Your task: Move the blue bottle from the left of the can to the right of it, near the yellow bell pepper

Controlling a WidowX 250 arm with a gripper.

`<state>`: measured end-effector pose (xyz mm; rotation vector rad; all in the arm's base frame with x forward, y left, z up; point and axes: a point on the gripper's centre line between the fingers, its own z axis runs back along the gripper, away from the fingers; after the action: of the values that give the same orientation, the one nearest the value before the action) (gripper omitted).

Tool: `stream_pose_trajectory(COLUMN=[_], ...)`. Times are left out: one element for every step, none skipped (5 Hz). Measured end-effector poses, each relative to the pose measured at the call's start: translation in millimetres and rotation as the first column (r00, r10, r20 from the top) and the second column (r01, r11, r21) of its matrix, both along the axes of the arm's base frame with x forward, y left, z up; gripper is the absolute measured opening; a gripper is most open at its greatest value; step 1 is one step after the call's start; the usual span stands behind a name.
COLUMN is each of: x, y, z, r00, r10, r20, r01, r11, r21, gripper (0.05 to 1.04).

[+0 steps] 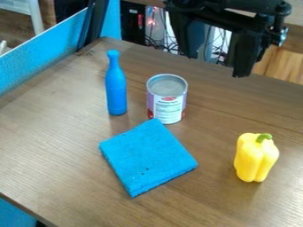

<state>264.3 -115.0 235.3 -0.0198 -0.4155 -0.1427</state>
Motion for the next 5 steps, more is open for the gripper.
stream_pose_trajectory(x=[-1, 6, 11, 21, 36], y=[0, 39, 67, 101, 116], z=[-8.7, -14.6, -17.8, -29.0, -39.5], r00=[1.0, 0.985, 0.965, 0.92, 0.882], r10=[0.001, 0.161, 0.252, 0.38, 0.455], r20=[-0.026, -0.061, -0.069, -0.096, -0.124], r01=[-0.001, -0.161, -0.253, -0.38, -0.454], r11=[1.0, 0.987, 0.968, 0.925, 0.89], r21=[0.012, 0.0, -0.005, 0.017, 0.036], gripper=[1.001, 1.001, 1.001, 1.001, 1.001])
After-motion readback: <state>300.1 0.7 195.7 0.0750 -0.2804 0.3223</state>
